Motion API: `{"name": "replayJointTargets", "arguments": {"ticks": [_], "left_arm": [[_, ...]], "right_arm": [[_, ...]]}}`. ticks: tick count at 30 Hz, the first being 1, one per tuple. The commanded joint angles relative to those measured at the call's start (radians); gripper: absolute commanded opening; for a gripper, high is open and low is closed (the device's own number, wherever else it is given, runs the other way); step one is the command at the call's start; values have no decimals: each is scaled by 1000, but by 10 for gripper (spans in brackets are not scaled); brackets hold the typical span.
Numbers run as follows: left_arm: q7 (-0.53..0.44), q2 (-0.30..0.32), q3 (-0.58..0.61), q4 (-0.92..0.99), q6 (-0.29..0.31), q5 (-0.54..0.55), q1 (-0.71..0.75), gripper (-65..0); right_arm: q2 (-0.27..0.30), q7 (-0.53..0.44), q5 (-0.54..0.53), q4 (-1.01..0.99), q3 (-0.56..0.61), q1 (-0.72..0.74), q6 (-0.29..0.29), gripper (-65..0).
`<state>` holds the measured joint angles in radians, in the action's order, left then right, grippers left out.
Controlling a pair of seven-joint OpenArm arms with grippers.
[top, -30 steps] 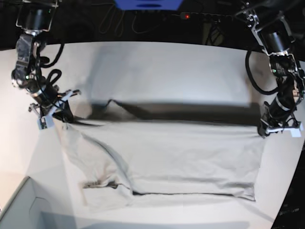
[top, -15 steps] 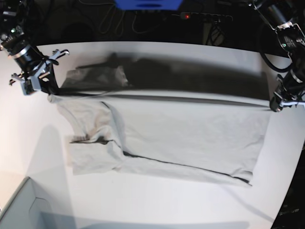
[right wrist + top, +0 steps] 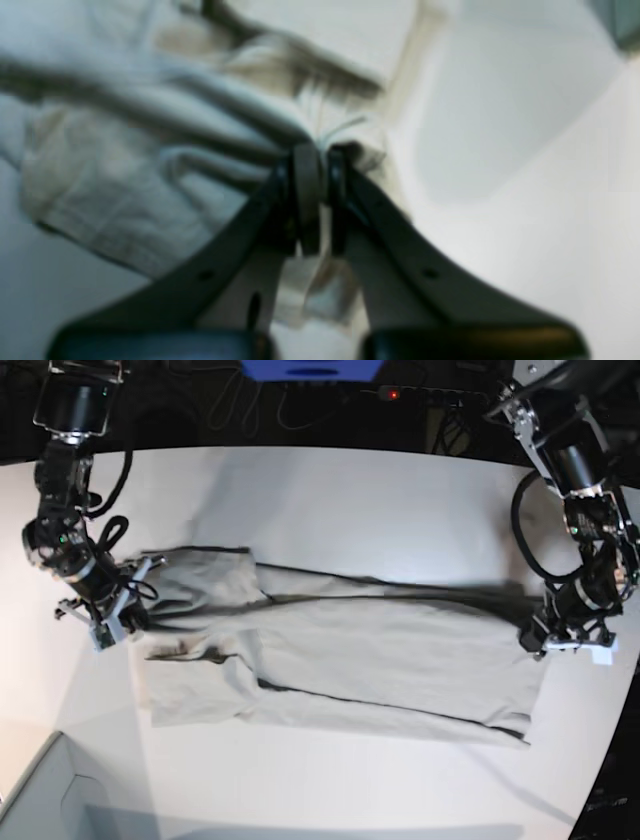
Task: Layout the t-shirt on the table in an organized manner, then fold the t-shirt properly
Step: 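Fold the held edge over the shirt body with both grippers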
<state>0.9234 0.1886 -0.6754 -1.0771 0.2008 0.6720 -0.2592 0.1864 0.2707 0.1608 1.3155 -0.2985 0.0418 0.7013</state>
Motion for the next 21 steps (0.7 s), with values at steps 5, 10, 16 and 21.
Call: {"name": "replayJointTargets", "arguments": {"ticks": [5, 10, 16, 21], "left_arm": [[-16, 21, 19, 179, 6, -151, -173, -643], [-100, 22, 23, 242, -1, -205, -216, -494], [-109, 28, 18, 219, 6, -202, -211, -202], [-114, 42, 15, 140, 9, -202, -151, -205]], "right_arm": [[12, -26, 36, -123, -1, 137, -3, -575], [15, -31, 52, -135, -3, 165, -3, -369], [11, -34, 52, -87, -5, 157, -3, -277], [-31, -27, 52, 26, -75, 108, -3, -276]]}}
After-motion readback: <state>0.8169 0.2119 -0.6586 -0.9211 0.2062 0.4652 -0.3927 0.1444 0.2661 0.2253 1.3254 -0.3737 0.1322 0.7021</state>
